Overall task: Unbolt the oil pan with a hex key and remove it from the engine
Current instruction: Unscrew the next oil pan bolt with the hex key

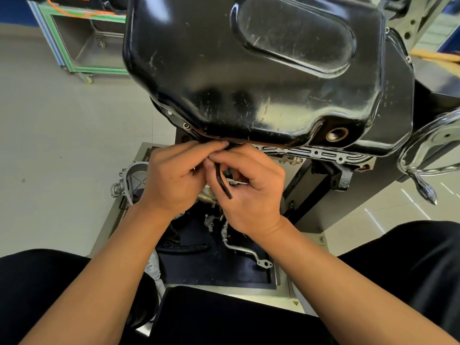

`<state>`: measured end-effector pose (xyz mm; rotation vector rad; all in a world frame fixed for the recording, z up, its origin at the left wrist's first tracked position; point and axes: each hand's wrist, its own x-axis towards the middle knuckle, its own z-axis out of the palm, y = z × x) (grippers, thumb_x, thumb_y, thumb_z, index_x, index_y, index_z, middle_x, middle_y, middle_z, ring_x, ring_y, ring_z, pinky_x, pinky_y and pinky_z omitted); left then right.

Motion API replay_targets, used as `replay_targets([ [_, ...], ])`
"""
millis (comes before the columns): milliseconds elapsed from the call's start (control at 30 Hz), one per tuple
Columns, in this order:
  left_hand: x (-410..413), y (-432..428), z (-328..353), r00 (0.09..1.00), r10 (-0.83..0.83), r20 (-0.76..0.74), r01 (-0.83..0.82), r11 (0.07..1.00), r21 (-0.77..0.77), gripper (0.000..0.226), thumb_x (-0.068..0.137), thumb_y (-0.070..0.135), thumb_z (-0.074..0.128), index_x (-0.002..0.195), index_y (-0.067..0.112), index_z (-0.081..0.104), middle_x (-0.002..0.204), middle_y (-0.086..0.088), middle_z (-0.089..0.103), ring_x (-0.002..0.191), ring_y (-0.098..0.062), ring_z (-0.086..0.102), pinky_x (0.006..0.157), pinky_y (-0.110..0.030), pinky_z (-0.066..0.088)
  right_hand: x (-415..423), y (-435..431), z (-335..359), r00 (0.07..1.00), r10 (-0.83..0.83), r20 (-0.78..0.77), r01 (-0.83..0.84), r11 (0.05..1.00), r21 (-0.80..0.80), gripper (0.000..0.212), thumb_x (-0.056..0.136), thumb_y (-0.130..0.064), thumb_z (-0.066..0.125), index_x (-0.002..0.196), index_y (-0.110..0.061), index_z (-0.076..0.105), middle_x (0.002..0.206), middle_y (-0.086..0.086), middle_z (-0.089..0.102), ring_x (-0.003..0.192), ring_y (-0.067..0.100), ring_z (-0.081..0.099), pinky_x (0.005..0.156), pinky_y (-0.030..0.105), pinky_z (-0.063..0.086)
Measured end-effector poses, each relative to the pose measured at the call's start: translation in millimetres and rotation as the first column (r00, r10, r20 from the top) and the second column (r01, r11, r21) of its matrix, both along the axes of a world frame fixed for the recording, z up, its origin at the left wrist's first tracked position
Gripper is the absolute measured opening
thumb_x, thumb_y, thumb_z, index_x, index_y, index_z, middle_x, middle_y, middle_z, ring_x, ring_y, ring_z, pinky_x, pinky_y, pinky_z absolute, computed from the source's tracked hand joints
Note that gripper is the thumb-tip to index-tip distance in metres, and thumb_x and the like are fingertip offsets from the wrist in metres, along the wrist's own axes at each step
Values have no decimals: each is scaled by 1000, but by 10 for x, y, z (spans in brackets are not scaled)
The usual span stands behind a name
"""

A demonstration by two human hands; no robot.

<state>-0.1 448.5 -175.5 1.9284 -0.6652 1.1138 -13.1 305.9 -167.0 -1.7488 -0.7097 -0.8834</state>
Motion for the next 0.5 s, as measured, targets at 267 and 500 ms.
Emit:
replay_targets([
  [267,-3,-48,-56,999,23,-45,-30,987,-156,3,78,-3,70,77,-1,71,77,8,65,74,11,58,67,-8,43,-30,-1,-17,1000,9,7,-9,1000,-5,17,74,13,80,88,4,76,78,3,66,79,-11,51,75,10,43],
  [500,-26,-34,-68,1000,-23,-18,22,998,-53,23,96,15,61,106,-2,73,91,-11,74,80,-13,69,72,-18,53,-34,-25,20,1000,14,-4,-15,1000,-16,17,76,14,77,90,5,75,78,0,61,68,-1,49,69,13,43],
])
